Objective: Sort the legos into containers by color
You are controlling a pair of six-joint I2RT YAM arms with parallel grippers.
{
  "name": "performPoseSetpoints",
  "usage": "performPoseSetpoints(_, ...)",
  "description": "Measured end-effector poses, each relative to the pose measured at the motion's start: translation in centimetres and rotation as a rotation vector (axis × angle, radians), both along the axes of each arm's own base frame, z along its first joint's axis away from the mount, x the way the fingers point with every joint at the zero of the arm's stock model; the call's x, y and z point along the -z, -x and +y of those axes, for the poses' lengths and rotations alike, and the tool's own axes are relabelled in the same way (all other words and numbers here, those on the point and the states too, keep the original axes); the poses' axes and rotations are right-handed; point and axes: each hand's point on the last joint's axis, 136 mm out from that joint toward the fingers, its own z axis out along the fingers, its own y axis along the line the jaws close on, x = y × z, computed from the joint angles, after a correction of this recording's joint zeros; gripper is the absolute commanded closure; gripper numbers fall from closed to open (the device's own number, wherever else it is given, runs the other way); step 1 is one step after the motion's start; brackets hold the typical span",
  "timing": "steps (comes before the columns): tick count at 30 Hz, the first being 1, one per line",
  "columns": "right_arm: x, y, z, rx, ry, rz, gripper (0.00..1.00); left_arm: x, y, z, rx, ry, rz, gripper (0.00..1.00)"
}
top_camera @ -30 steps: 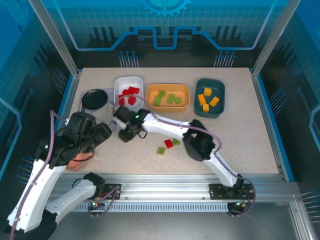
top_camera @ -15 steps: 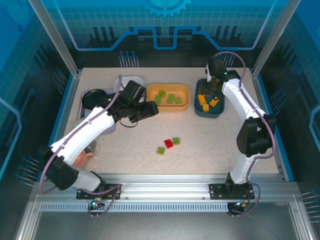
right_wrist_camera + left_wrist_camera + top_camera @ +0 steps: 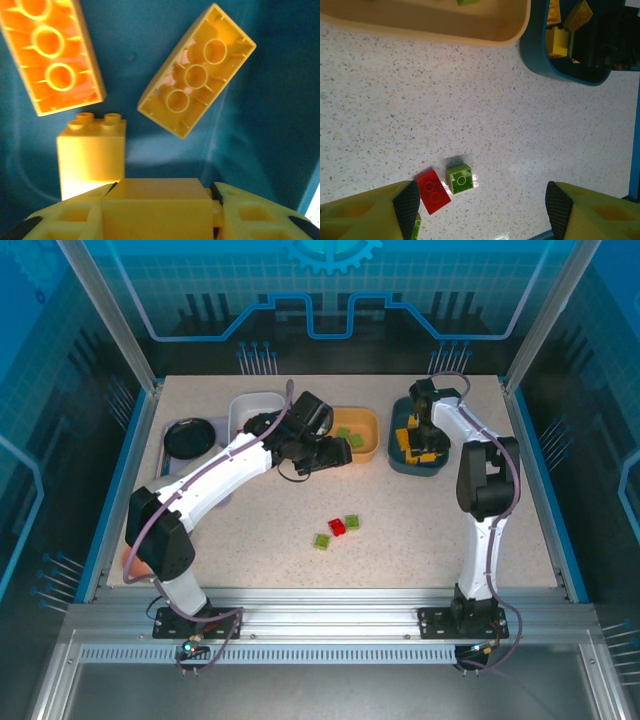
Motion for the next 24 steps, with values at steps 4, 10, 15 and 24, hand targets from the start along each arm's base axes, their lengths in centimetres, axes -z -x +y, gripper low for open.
performPoseSetpoints(4, 0.3, 0.0, -0.5, 0.005, 0.021, 0.011, 0.61, 0.0, 0.3, -0.3, 0.016, 0.003, 0.002, 0.29)
performPoseSetpoints(10, 0.1, -0.2, -0.3, 0.007, 0.012, 0.003, 0.41, 0.0, 0.4, -0.4, 0.029, -0.001, -0.003, 0.29)
performPoseSetpoints(15, -1.3, -1.3, 0.2, 0.010, -0.004, -0.038, 0.35, 0.0, 0.5, -0.5, 0.035, -0.004, -0.002, 0.29)
performPoseSetpoints(24, -11.6, -0.3, 4.6, -0.061, -0.158, -0.305, 0.32, 1.3, 2.0, 0.0, 0.047, -0.030, 0.082, 0.29)
